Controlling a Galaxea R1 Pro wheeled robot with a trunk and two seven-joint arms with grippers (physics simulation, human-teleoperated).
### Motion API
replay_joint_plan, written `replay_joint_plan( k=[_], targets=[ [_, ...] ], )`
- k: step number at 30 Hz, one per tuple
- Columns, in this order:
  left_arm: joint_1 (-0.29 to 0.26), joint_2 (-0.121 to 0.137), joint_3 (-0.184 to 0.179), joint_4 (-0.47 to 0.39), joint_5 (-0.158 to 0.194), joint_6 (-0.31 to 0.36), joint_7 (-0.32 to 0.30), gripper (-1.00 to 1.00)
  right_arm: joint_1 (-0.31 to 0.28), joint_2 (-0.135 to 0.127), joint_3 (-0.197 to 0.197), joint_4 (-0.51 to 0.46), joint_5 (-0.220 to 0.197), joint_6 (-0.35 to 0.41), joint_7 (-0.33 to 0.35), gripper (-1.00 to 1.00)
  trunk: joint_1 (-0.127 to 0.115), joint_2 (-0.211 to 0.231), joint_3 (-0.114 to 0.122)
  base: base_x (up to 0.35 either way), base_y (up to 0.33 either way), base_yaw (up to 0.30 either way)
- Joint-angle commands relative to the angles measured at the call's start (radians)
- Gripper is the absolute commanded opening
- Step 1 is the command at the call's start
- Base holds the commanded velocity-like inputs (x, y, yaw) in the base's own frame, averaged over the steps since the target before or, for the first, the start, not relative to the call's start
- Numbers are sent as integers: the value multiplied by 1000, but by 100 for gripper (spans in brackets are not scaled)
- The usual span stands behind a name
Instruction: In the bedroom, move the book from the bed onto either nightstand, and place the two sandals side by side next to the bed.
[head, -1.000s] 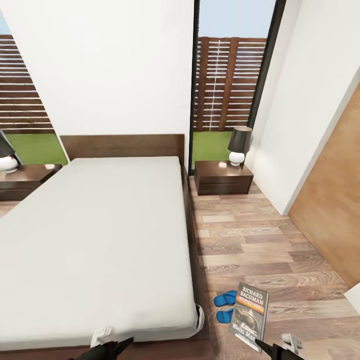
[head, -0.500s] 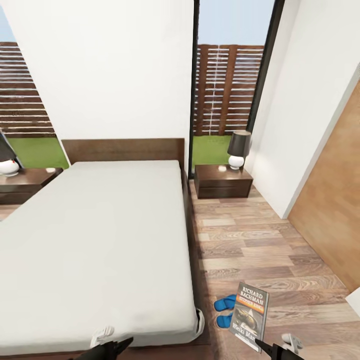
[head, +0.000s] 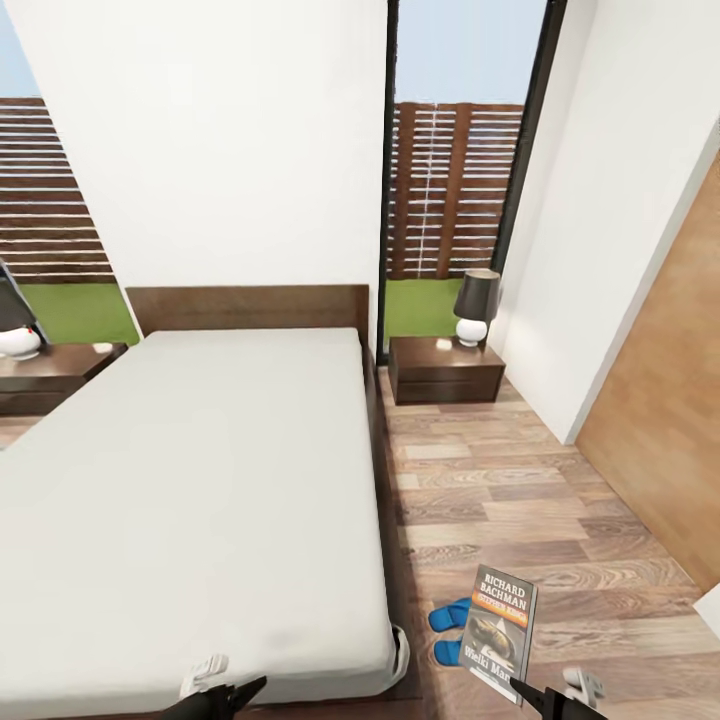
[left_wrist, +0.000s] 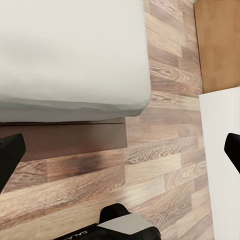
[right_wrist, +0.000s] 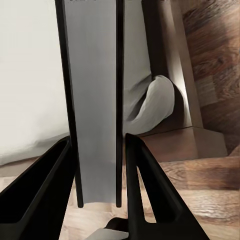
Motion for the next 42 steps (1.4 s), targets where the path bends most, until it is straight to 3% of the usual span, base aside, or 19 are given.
replay_joint_plan(
  k=[1,23,42],
  targets=[
    [-1,0,-9,2,9,-6,-2,100,-1,0,-2,0,-6,10,3,-100,0,-1,1,0,0,0],
    [-1,-1,-10,2,8,-6,13,100,-1,0,-2,0,-6,10,3,-100,0,-1,36,0,0,0],
    [-1,-8,-10,2,8,-6,27,100,-1,0,-2,0,-6,9,3,-100,0,-1,52,0,0,0]
  ],
)
